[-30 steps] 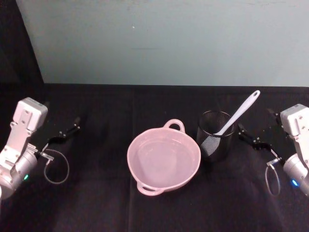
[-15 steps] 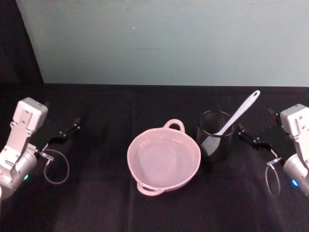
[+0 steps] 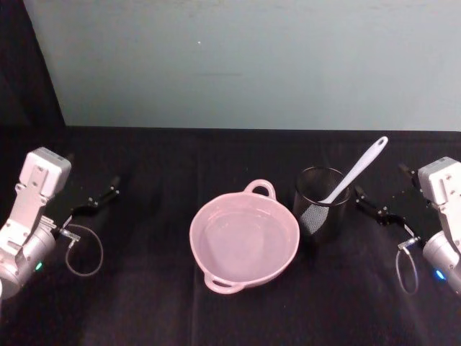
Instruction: Use the one hand to pick up the spoon and stir the clear water in the bowl.
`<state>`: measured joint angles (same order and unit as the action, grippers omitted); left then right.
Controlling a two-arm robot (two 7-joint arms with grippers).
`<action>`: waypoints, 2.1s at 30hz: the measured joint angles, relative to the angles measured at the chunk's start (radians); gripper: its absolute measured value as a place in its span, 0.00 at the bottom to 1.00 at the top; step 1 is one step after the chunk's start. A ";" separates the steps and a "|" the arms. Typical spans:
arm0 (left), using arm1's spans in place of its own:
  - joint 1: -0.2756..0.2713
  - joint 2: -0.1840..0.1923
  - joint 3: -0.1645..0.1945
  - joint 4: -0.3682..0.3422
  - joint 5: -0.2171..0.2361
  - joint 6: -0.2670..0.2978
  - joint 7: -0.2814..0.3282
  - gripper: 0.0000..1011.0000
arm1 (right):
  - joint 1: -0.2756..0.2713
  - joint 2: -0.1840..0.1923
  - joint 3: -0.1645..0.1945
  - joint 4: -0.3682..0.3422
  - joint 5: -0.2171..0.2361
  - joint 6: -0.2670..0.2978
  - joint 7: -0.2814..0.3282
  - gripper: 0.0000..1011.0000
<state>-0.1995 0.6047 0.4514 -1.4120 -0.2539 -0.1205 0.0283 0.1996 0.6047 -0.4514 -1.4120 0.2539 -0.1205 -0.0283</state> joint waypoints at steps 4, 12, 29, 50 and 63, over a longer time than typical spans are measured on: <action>0.000 0.000 0.000 0.000 0.000 0.000 0.000 0.99 | 0.000 0.000 0.000 0.000 0.000 0.000 0.000 0.99; 0.000 0.000 0.000 0.000 0.000 0.000 0.000 0.99 | 0.000 0.000 0.000 0.000 0.000 0.000 0.000 0.99; 0.000 0.000 0.000 0.000 0.000 0.000 0.000 0.99 | -0.063 0.010 0.039 -0.056 -0.013 0.008 -0.027 0.99; 0.000 0.000 0.000 0.000 0.000 0.000 0.000 0.99 | -0.155 -0.071 0.216 -0.159 0.375 -0.007 0.163 0.99; 0.000 0.000 0.000 0.000 0.000 0.000 0.000 0.99 | -0.052 -0.208 0.280 -0.025 0.628 0.104 0.308 0.99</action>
<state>-0.1995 0.6047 0.4514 -1.4120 -0.2539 -0.1205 0.0283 0.1471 0.3963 -0.1712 -1.4371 0.8823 -0.0163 0.2796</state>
